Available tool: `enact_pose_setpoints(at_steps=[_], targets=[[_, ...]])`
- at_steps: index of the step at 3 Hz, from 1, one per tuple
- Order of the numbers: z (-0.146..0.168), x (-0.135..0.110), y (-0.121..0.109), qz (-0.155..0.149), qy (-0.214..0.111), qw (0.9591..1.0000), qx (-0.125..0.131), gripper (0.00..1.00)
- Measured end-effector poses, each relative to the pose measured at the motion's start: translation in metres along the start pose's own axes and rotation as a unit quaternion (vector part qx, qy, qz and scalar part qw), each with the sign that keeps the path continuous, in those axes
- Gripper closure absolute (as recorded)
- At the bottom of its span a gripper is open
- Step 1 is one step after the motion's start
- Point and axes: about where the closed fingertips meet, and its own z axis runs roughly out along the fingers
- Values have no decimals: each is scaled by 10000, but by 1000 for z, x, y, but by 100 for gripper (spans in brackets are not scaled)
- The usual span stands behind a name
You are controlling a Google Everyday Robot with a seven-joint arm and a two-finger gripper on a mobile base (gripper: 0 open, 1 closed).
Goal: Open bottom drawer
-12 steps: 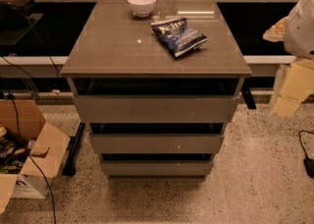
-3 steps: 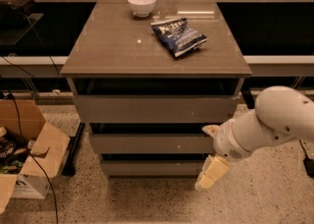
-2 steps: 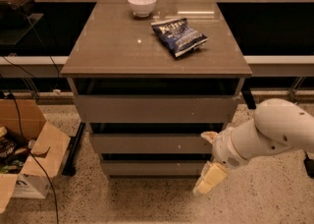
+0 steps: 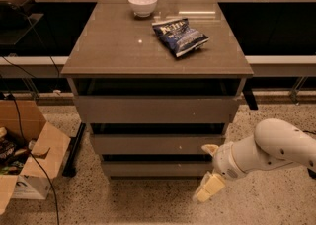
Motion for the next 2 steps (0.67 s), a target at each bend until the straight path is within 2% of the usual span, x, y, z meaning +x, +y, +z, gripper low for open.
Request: enact_pose_setpoints(at_steps=[1, 2], targets=[[16, 5, -7, 230, 178, 9995, 138, 0], [45, 19, -22, 508, 336, 9975, 368, 0]])
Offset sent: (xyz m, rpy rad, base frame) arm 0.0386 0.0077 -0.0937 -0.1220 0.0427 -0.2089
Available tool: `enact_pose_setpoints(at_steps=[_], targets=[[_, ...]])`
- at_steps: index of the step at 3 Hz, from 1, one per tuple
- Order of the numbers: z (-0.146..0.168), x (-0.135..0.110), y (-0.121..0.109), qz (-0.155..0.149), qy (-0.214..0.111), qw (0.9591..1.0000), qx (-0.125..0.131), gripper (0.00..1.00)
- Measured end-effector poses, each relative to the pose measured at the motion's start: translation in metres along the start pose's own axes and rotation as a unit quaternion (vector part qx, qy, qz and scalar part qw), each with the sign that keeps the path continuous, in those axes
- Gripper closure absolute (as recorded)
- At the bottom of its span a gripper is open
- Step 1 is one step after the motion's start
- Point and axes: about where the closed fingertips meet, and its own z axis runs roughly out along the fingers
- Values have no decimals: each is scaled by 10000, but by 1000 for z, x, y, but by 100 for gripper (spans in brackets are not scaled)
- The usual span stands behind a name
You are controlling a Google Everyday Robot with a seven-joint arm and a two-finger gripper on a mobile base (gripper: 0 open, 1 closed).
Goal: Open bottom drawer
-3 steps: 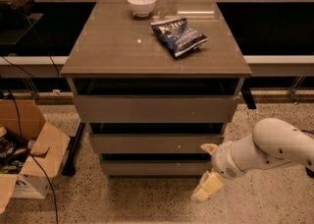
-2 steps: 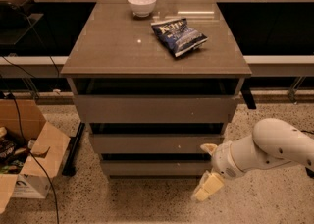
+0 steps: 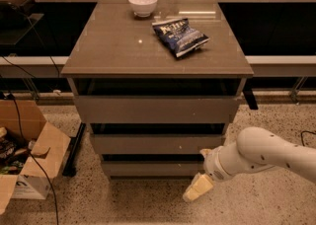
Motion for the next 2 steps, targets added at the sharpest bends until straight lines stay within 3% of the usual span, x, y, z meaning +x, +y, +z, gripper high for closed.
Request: enact_pose_setpoints(at_steps=[2], targets=[[63, 35, -37, 329, -128, 9994, 51, 0]])
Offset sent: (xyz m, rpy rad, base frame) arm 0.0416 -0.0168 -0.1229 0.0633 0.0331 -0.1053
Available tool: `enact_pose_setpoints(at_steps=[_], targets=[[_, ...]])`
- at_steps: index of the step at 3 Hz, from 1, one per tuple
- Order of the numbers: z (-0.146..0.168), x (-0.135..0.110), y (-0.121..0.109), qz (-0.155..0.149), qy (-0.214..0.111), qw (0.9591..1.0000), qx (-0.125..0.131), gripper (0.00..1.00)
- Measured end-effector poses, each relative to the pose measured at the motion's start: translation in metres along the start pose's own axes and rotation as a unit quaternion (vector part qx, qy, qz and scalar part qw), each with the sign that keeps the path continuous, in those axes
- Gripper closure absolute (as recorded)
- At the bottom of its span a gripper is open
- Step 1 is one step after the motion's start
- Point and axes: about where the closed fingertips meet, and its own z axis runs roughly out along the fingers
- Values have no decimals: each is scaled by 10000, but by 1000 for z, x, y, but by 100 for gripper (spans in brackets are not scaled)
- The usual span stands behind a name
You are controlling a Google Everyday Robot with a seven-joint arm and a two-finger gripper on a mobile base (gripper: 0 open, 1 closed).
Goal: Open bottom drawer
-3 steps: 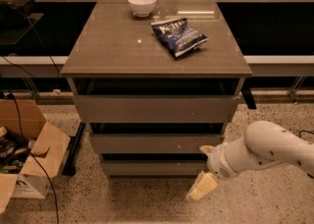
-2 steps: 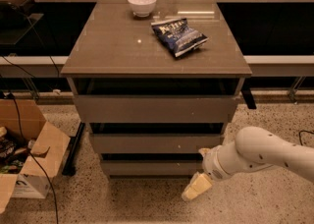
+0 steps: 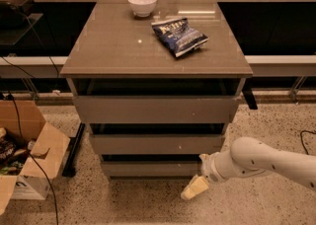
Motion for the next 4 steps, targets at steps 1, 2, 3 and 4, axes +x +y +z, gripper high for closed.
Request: enact_pose_setpoints(at_steps=[1, 2, 3, 4], targets=[[34, 21, -16, 148, 28, 9998, -131, 0], [71, 42, -39, 346, 28, 9990, -278, 0], [71, 42, -39, 346, 28, 9990, -278, 0], [100, 46, -49, 454, -22, 9988, -178, 0]])
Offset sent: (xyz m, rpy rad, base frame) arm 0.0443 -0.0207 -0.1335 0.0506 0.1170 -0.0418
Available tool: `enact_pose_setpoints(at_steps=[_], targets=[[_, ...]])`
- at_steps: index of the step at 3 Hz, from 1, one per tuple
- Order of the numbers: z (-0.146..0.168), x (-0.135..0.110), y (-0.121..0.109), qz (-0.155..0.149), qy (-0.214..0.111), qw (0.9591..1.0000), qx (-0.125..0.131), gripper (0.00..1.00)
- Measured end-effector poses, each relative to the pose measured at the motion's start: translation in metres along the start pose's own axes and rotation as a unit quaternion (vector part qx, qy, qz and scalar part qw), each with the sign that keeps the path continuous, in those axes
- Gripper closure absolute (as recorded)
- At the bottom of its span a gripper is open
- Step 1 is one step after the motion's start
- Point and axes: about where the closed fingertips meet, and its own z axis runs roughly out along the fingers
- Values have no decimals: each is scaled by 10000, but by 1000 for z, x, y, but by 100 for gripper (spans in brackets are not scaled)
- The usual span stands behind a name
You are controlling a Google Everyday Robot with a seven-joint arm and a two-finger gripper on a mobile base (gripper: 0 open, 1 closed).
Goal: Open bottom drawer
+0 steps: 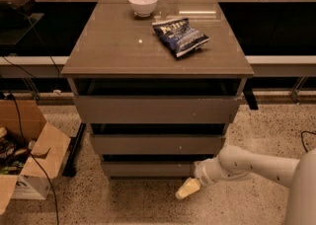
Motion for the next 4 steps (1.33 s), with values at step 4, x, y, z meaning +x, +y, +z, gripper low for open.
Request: enact_pose_setpoints(at_steps=[4], targets=[[95, -2, -92, 193, -307, 9983, 466, 0]])
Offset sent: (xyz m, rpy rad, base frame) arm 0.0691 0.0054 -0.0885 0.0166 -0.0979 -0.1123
